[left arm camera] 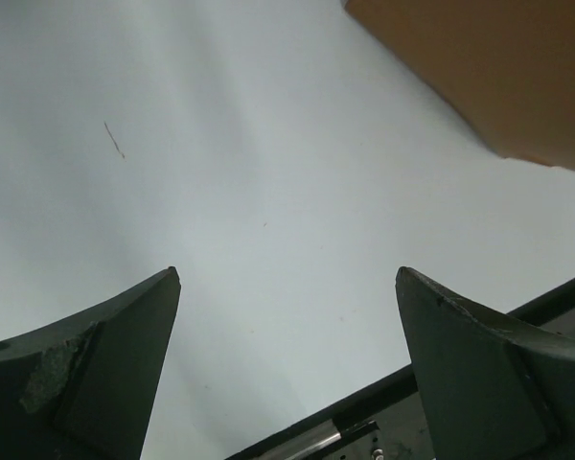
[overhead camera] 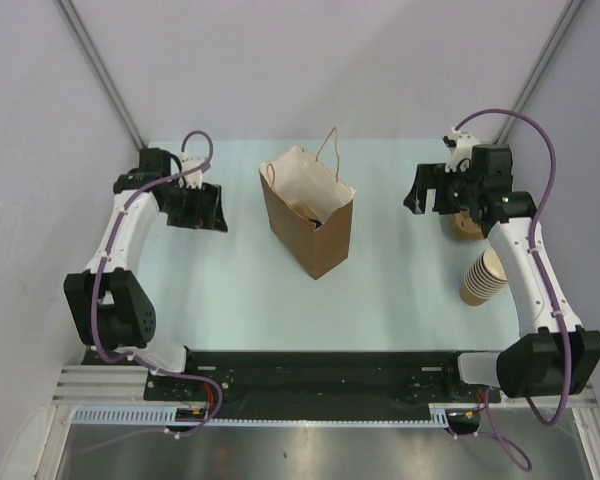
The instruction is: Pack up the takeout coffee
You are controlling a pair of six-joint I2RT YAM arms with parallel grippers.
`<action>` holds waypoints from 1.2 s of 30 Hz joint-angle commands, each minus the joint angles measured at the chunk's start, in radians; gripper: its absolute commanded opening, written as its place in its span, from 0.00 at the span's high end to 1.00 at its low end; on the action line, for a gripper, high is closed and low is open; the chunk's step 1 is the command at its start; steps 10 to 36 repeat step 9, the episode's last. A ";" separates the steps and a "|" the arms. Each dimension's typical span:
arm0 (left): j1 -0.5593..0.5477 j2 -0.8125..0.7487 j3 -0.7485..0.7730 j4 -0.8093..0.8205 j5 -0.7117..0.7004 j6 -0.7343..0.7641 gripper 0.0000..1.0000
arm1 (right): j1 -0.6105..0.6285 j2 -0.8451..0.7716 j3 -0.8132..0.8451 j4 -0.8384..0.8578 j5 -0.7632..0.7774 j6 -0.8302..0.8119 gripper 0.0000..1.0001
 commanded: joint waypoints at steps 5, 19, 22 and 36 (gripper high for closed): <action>-0.018 -0.171 -0.182 0.163 -0.065 0.031 0.01 | 0.002 -0.123 -0.041 -0.022 0.002 -0.060 0.00; -0.025 -0.186 -0.168 0.187 -0.091 0.025 0.00 | 0.004 -0.115 -0.041 -0.019 0.008 -0.066 0.00; -0.025 -0.186 -0.168 0.187 -0.091 0.025 0.00 | 0.004 -0.115 -0.041 -0.019 0.008 -0.066 0.00; -0.025 -0.186 -0.168 0.187 -0.091 0.025 0.00 | 0.004 -0.115 -0.041 -0.019 0.008 -0.066 0.00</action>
